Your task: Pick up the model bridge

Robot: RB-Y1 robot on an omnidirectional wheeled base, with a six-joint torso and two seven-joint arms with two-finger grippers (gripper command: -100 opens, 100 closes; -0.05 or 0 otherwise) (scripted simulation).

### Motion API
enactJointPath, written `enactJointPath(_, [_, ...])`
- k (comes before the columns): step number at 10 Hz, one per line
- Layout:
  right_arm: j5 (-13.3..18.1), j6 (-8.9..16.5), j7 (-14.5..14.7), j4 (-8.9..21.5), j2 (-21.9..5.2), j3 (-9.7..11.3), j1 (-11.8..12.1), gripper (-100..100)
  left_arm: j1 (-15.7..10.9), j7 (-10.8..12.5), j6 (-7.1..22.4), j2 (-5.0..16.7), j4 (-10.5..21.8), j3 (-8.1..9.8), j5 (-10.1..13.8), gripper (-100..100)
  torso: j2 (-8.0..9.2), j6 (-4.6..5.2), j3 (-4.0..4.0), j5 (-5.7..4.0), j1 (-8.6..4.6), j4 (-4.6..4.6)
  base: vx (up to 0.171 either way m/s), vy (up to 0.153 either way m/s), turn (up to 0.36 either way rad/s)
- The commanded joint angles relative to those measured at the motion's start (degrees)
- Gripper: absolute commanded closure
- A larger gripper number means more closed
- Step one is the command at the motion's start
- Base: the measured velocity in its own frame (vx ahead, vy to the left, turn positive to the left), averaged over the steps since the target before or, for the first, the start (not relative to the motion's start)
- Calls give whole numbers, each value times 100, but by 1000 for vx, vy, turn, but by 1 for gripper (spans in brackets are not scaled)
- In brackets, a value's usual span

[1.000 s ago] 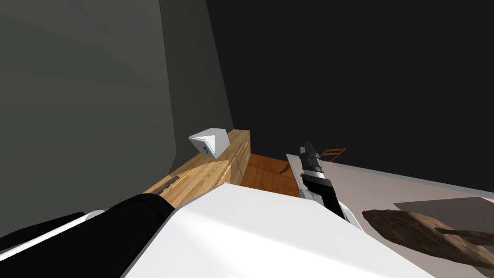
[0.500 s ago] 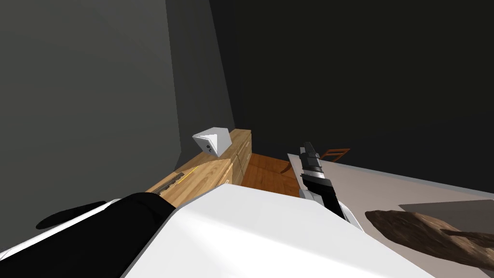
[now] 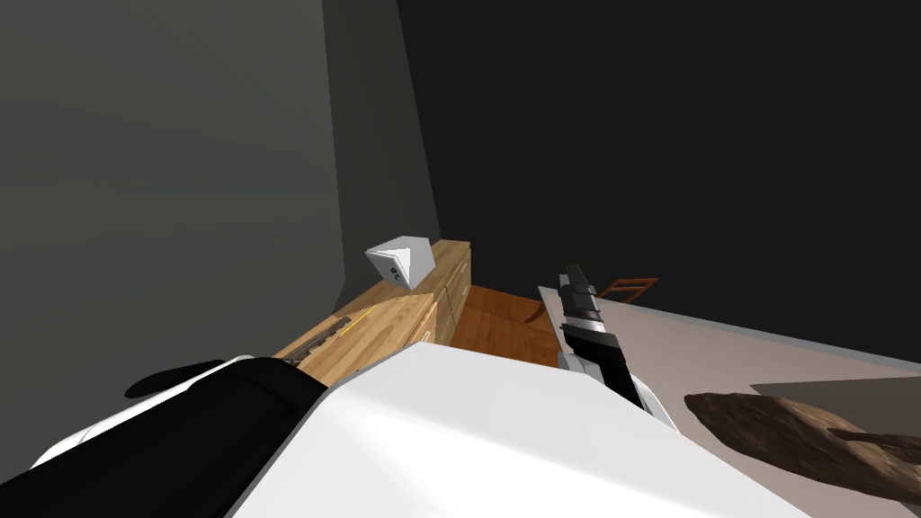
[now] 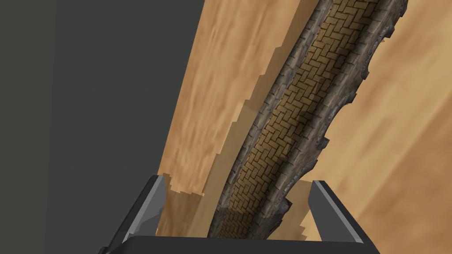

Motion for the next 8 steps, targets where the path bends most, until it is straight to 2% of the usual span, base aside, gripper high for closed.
enactJointPath(1, [0, 0, 0, 0, 0, 0, 0, 0, 0, 0, 0, 0, 0, 0, 0, 100, 0, 0, 0, 0, 0, 0, 0, 0, 0])
enactJointPath(5, [0, 0, 0, 0, 0, 0, 0, 0, 5, -17, 0, 2, -4, -11, -3, 100, -3, -7, 0, -3, -3, 4, 0, 0, 0])
enactJointPath(6, [0, 0, 0, 0, 0, 0, 0, 0, 5, -18, 0, 2, -4, -12, -4, 0, -2, -7, 1, -4, -3, 4, 0, 0, 0])
enactJointPath(7, [0, 0, 0, 0, 0, 0, 0, 0, 254, 78, -121, 35, -15, -62, 187, 100, -2, -7, 1, -5, -4, 4, 22, -13, -50])
enactJointPath(8, [0, 0, 0, 0, 0, 0, 0, 0, 421, 132, -200, 73, -9, -105, 317, 100, -6, -8, -1, -2, -10, 3, 43, -22, -46])
